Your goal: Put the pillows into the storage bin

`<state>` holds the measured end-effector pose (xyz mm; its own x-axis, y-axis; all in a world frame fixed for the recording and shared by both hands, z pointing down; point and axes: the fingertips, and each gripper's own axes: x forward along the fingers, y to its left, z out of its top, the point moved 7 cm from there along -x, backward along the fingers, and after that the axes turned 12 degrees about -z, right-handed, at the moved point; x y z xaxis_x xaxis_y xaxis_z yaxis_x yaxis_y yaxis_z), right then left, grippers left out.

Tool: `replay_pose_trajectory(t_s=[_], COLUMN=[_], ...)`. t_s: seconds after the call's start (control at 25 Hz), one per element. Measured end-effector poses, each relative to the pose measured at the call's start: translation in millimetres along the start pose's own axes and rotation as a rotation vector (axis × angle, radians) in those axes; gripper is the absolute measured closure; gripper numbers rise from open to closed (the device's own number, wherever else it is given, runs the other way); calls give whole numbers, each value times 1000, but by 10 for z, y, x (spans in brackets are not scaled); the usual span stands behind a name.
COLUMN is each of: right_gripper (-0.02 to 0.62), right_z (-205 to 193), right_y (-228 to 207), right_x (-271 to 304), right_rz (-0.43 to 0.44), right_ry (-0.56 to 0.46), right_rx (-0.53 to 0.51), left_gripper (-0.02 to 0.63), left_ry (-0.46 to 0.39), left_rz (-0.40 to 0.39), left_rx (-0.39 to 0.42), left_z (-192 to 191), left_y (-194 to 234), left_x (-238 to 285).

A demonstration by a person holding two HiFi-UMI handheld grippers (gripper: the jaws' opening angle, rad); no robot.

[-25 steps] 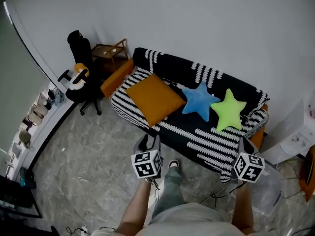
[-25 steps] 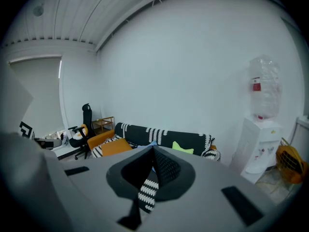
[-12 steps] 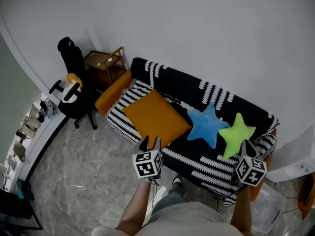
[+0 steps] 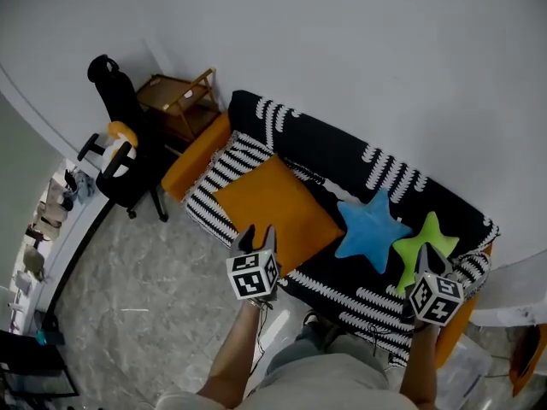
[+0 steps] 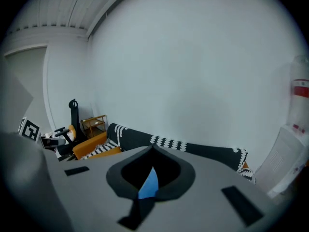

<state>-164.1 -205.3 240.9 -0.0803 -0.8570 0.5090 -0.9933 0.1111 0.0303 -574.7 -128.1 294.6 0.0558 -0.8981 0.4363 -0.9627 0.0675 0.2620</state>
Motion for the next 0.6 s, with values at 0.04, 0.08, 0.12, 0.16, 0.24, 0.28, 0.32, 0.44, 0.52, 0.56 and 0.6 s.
replay_pose_trajectory(t_s=[0.04,0.08,0.12,0.16,0.24,0.28,0.32,0.44,0.52,0.56,0.6], right_gripper=[594,594,594,594,594,594,594,594,594,594,594], right_z=[-4,-2,16,50,117,138,158,259,330,353,368], right_y=[25,53,84,119,184,204,219,306,431,511,592], right_x=[70,145,232,331,530,606,659,799,978,1074,1157], right_rz=[6,15,28,45,80,95,106,133,150,159,170], right_ry=[13,22,25,25,28,34,38,35,37,46,60], right_rx=[-5,-10,-16,-23,-38,-45,-50,-56,-64,-73,-85], left_gripper=[420,420,420,420,420,420,420,420,420,420,420], left_ry=[8,16,21,24,27,31,37,58,57,57,61], left_rz=[8,18,29,42,67,77,83,93,101,106,113], left_rx=[-5,-9,-11,-14,-24,-31,-37,-32,-33,-41,-52], left_z=[-16,-38,-54,-58,-66,-88,-113,-132,-79,-52,-40], left_y=[34,67,93,109,102,81,58,38,98,143,185], left_x=[26,51,82,117,159,160,153,153,243,291,322])
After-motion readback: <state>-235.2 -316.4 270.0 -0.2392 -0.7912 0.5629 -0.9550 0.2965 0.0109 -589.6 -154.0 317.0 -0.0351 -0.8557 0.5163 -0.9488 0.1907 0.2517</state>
